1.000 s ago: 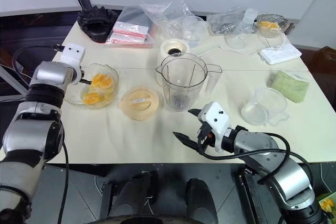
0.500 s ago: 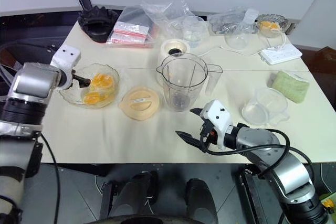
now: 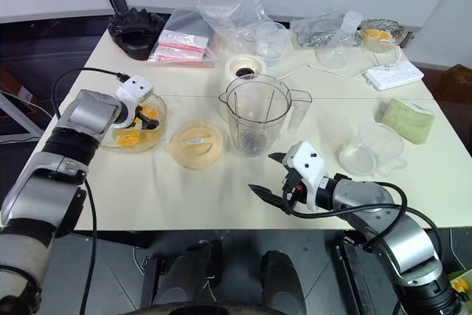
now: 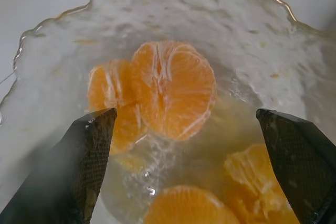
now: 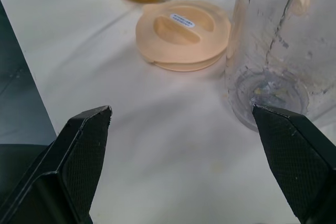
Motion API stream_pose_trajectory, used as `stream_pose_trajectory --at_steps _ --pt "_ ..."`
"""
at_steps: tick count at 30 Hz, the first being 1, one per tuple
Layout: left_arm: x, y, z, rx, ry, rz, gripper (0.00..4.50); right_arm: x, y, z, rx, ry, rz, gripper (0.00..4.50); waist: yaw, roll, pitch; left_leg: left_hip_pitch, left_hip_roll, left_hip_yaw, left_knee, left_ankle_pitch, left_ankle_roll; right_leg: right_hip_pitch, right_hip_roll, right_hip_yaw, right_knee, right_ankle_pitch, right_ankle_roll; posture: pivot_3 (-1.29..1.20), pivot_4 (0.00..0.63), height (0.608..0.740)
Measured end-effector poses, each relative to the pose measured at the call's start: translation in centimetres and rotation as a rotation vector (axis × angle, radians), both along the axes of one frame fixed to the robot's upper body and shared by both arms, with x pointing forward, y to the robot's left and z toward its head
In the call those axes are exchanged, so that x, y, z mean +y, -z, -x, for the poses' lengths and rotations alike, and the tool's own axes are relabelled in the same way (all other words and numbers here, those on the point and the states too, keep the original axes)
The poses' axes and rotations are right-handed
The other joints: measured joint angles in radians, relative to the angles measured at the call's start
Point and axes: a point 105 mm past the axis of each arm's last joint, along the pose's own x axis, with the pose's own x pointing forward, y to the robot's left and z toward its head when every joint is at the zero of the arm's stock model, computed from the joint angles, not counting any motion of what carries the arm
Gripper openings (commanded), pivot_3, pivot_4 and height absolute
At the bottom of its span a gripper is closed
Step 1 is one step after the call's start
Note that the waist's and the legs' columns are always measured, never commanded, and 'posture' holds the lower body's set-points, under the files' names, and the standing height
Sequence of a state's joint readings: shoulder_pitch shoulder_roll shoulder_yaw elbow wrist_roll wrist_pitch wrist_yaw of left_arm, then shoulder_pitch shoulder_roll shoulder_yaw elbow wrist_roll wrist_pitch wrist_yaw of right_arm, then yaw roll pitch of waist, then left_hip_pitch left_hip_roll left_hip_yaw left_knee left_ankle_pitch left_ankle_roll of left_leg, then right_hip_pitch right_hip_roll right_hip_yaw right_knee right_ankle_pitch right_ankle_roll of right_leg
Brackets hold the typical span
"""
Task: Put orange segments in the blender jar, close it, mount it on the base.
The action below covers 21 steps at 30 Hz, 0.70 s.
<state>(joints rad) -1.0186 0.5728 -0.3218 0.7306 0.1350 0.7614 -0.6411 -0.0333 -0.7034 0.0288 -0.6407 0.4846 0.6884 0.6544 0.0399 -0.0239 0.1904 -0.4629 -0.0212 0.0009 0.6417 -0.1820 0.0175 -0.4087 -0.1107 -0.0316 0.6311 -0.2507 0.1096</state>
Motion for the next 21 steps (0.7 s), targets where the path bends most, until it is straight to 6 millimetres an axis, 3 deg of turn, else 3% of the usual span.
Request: stream_pose_trajectory --at_steps 8,18,21 --pt "-0.4 1.6 -0.9 -0.004 0.006 -0.058 4.45 -0.1 0.2 0.3 0.004 0.017 -0.002 4.50 0.002 0.000 0.000 0.000 0.000 0.000 0.001 0.000 0.001 0.001 0.001 -0.001 0.000 0.002 0.003 0.00 0.150 0.740" --pt "0.1 2.2 -1.5 -0.035 -0.021 -0.083 4.45 1.0 -2.2 1.1 -0.060 -0.009 -0.096 4.50 0.003 0.002 -0.002 0.001 0.000 0.000 0.004 -0.002 0.002 0.004 0.000 -0.001 0.000 0.002 0.003 0.00 0.150 0.740" --pt "0.0 2.5 -1.6 -0.033 -0.018 -0.072 3.66 0.9 -2.2 1.0 -0.057 0.002 -0.094 4.50 0.003 0.003 -0.003 0.001 0.000 0.000 0.004 -0.002 0.002 0.004 -0.001 -0.001 0.000 0.002 0.003 0.00 0.150 0.740"
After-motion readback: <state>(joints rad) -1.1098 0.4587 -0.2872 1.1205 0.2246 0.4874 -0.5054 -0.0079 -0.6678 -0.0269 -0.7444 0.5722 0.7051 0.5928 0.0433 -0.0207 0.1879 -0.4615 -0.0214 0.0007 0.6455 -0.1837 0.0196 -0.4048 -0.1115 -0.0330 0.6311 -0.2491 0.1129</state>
